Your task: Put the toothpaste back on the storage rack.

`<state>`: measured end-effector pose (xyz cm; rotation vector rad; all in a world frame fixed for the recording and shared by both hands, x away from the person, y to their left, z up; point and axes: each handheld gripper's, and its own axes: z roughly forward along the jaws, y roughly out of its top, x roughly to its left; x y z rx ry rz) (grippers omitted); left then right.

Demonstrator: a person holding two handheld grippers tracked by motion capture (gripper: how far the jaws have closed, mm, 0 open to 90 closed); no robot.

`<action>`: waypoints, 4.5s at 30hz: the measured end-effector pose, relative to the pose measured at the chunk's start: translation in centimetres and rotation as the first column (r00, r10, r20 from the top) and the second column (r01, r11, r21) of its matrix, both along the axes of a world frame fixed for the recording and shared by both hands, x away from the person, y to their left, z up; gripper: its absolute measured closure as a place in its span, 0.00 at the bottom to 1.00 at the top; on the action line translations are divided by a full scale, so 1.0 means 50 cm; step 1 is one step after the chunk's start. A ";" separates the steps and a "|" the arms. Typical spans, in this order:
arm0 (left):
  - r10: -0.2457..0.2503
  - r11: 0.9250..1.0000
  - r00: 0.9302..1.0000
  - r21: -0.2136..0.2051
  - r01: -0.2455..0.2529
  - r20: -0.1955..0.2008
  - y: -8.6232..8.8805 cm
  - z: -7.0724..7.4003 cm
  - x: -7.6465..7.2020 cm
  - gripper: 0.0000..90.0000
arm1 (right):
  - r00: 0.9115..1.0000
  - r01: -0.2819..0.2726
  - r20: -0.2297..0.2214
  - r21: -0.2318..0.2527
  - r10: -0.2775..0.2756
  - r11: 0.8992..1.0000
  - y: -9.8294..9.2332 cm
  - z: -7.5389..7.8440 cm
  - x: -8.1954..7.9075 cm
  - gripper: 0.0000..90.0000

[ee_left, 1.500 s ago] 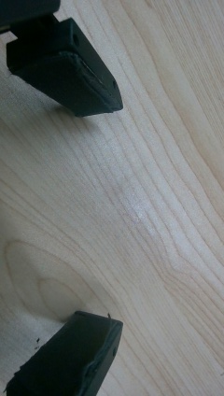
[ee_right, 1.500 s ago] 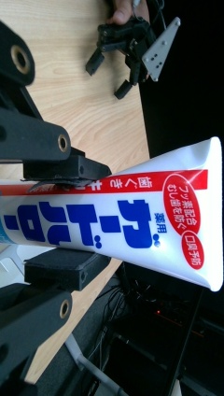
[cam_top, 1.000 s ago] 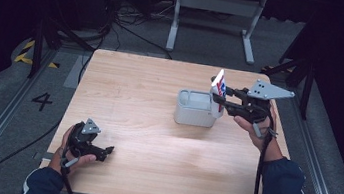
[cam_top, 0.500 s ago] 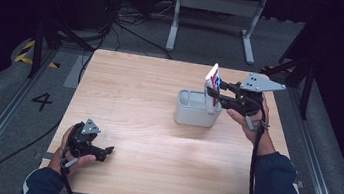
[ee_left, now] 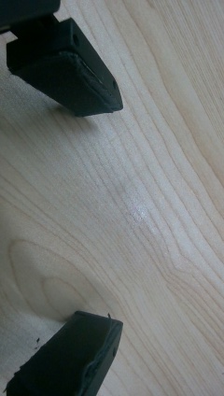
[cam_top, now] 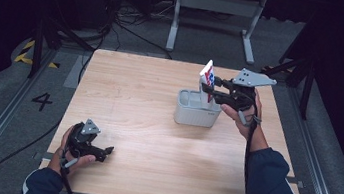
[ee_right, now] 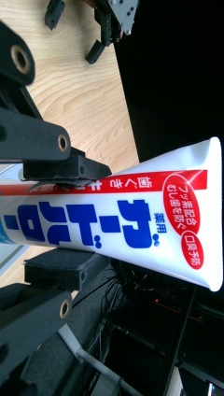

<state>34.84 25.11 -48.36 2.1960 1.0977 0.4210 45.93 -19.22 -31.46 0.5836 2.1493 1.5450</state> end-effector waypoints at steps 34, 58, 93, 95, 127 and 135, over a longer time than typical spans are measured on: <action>-0.002 1.000 1.000 0.004 0.002 -0.007 0.001 0.001 -0.002 0.01 | 0.998 0.041 -0.040 -0.030 -0.042 0.999 0.007 -0.065 0.046 0.68; 0.004 1.000 1.000 -0.001 -0.004 -0.009 0.000 0.001 -0.002 0.01 | 0.995 0.034 -0.085 -0.150 -0.047 0.988 -0.001 -0.117 0.041 0.65; -0.004 1.000 1.000 0.007 0.004 -0.003 0.001 0.001 -0.001 0.01 | 0.988 0.017 -0.147 -0.227 -0.051 0.974 -0.008 -0.129 0.042 0.62; -0.003 1.000 1.000 0.007 0.003 -0.003 0.001 0.001 -0.001 0.01 | 0.988 0.017 -0.145 -0.229 -0.052 0.973 -0.006 -0.129 0.041 0.62; 0.008 1.000 1.000 -0.004 -0.008 -0.013 0.000 0.001 -0.004 0.01 | 0.989 0.031 -0.131 -0.226 -0.062 0.974 -0.016 -0.117 0.020 0.61; 0.000 1.000 1.000 0.002 0.000 -0.006 0.001 0.001 -0.002 0.01 | 0.989 0.045 -0.124 -0.244 -0.077 0.969 -0.035 -0.109 0.011 0.61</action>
